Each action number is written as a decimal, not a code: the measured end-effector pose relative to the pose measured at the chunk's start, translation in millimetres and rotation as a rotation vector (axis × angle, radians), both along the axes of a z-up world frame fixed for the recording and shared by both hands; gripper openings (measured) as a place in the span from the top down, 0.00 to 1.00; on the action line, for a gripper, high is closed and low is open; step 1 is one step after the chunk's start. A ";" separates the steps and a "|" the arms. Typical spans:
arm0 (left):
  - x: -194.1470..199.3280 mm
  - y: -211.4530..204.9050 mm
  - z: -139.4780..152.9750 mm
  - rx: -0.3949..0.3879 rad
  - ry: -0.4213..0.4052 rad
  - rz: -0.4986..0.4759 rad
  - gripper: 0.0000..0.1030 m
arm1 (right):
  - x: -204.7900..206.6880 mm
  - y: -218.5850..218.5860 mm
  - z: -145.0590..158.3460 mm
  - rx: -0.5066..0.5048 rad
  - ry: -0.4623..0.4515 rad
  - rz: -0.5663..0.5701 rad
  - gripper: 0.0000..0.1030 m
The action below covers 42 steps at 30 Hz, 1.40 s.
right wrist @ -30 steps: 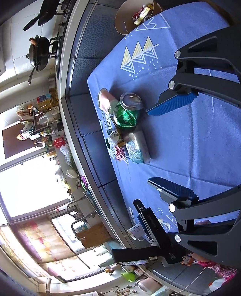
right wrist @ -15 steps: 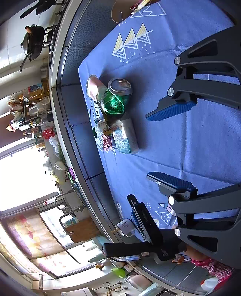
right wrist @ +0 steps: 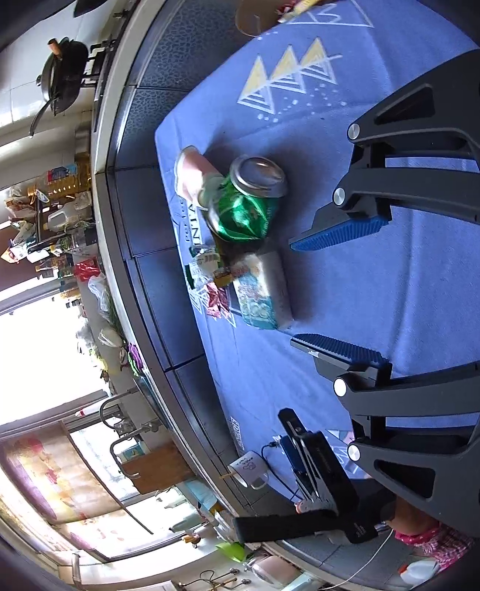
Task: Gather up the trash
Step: 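Bring both open grippers toward the remaining trash pile, then grasp the yellow snack wrapper with left while right grasps the green can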
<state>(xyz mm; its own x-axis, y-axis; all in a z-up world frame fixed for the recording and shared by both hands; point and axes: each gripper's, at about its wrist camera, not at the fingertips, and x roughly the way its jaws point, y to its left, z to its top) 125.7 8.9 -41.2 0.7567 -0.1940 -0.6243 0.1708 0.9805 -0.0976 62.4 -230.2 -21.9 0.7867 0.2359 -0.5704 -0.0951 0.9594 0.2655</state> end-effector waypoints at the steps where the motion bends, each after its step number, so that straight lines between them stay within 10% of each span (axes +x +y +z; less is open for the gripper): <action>1: 1.3 -2.7 1.6 0.005 -0.005 -0.009 0.37 | 10.6 -2.0 2.8 -0.030 -0.006 0.005 0.55; 14: 51.2 -128.8 26.5 0.107 -0.125 -0.372 0.22 | 46.7 -85.1 5.9 0.089 0.008 -0.124 0.54; 23: 98.3 -185.3 -6.7 0.199 -0.009 -0.514 0.50 | 65.4 -125.6 -33.3 0.226 0.103 -0.140 0.53; 29: 113.7 -189.6 -14.5 0.148 0.058 -0.540 0.98 | 107.8 -142.8 -54.6 0.368 0.164 -0.114 0.49; 37: 84.4 -138.9 34.0 -0.028 0.006 -0.513 0.99 | 165.5 -173.6 -92.3 0.529 0.297 -0.113 0.51; 42: 56.7 -76.2 54.4 -0.174 -0.001 -0.464 0.99 | 153.6 -129.5 -87.3 0.463 0.318 0.008 0.72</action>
<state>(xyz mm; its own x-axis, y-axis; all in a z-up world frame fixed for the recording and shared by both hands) 182.5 -67.3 13.2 0.5664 -0.6121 -0.5519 0.5856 0.7701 -0.2530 216.0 -359.7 -109.2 0.5903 0.5231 -0.6147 0.0517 0.7355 0.6755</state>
